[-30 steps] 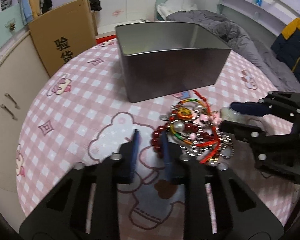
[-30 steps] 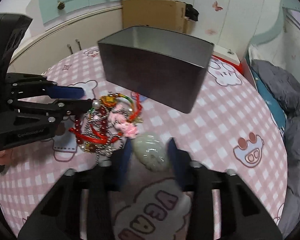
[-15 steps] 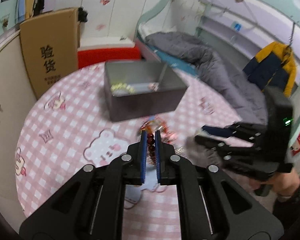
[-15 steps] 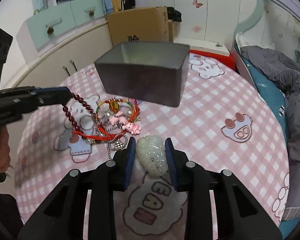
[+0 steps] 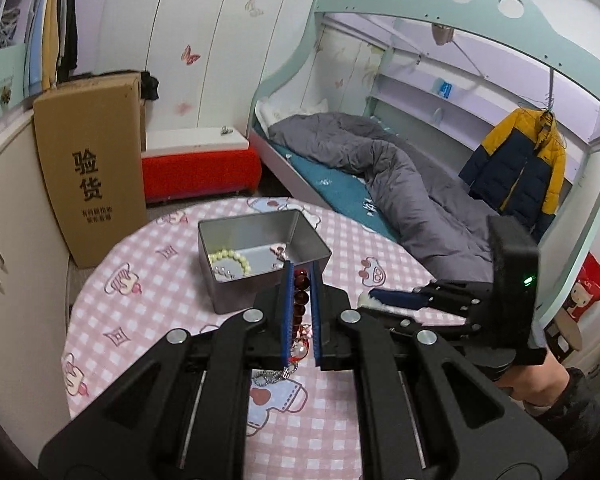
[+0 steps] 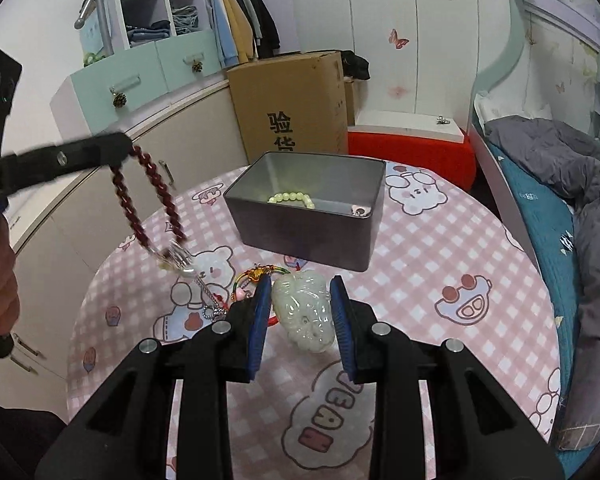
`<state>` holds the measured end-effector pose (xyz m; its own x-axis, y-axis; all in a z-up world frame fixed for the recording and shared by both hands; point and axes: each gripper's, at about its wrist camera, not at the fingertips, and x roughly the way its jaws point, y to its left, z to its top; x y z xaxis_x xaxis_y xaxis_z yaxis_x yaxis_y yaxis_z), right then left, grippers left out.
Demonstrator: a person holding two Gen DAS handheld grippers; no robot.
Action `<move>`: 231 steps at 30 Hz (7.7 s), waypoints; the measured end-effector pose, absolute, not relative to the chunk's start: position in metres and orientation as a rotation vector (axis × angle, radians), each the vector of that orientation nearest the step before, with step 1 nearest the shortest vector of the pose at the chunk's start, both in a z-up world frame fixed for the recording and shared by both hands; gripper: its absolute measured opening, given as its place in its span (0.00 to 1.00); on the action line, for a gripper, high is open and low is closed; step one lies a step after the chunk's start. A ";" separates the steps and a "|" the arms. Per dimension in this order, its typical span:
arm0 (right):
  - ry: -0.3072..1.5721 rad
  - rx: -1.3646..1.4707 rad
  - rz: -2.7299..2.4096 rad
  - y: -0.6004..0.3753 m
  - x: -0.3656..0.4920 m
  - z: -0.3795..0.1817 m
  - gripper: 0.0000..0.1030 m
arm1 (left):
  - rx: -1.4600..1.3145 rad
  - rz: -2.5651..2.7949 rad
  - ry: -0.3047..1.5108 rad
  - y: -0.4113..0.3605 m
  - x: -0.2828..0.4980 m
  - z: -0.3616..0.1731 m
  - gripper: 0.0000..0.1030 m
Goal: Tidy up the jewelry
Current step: 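Carry the red bead bracelet and jade pendant over the grey box, then release the bead bracelet and jade pendant into the box, opening both grippers, then move both tools back to the remaining jewelry pile, then grasp the silver chain with the left gripper while the right gripper grasps the pearl pendant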
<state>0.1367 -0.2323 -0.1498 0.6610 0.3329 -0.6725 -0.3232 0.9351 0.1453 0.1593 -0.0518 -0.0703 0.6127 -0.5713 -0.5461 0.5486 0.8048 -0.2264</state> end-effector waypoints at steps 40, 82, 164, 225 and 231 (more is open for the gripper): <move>0.679 -0.045 0.635 -0.170 0.137 -0.115 0.38 | -0.084 -0.715 0.626 -0.041 0.153 -0.053 0.07; 0.930 -0.158 0.368 -0.194 0.134 -0.209 0.26 | -0.111 -0.672 0.646 -0.030 0.161 -0.058 0.07; 0.764 0.213 0.191 -0.264 0.119 -0.125 0.93 | 0.148 -0.312 0.820 -0.047 0.161 -0.177 0.93; 0.910 0.206 0.325 -0.226 0.124 -0.173 0.93 | 0.083 -0.461 0.911 -0.053 0.145 -0.209 0.13; 0.916 0.147 0.418 -0.191 0.134 -0.176 0.91 | 0.029 -0.397 0.879 -0.015 0.143 -0.195 0.13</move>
